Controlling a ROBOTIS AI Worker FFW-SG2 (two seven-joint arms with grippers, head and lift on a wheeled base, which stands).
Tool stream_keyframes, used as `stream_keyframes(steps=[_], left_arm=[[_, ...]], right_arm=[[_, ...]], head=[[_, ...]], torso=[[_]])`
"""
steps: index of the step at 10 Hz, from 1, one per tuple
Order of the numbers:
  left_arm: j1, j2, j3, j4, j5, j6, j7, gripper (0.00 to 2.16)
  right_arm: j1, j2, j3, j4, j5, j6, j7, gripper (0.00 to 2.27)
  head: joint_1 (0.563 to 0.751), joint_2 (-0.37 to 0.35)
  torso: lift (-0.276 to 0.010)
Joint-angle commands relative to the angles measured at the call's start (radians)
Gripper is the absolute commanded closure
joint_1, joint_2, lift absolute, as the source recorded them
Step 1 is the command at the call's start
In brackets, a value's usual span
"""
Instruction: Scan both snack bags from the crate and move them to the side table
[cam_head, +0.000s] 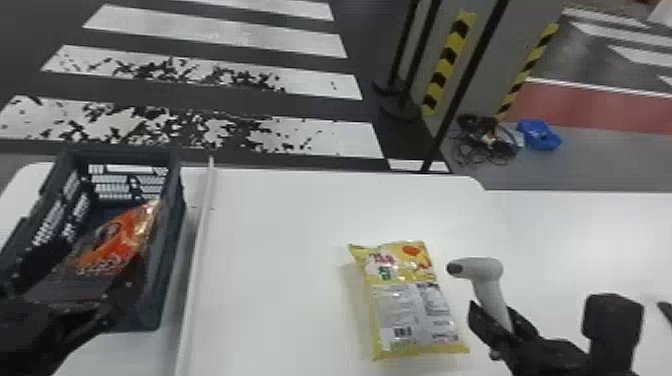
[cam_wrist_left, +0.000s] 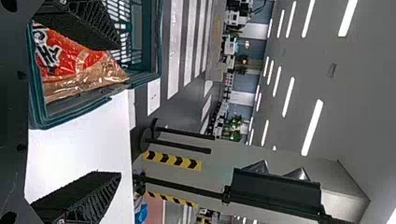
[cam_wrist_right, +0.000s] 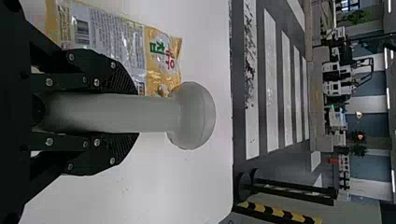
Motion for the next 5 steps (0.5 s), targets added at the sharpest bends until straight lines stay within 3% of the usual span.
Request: stream_keyframes(steps=[1,3,5], left_arm=[[-0.023,0.001,-0.028,0.022,-0.004,0.0,0.003,0.03],[-0.032,0.012,-0.039,0.022,-0.004,-0.003,0.006,0.03],[-0.032,0.018,-0.039,0.022,-0.001,-0.015,0.009,0.03]], right_arm=[[0.095,0.043,0.018,-0.063,0.008,-0.032,0.0,2.24],[0.161,0.069,0.038,-0.104,0.015,-0.026,-0.012,2.25],[0.186,0.07,0.093,-0.118,0.035,-0.011,-0.014,2.25]], head=[[0.695,-0.222],[0.695,-0.211],[0.695,-0.202]], torso=[[-0.095],[-0.095],[-0.095]])
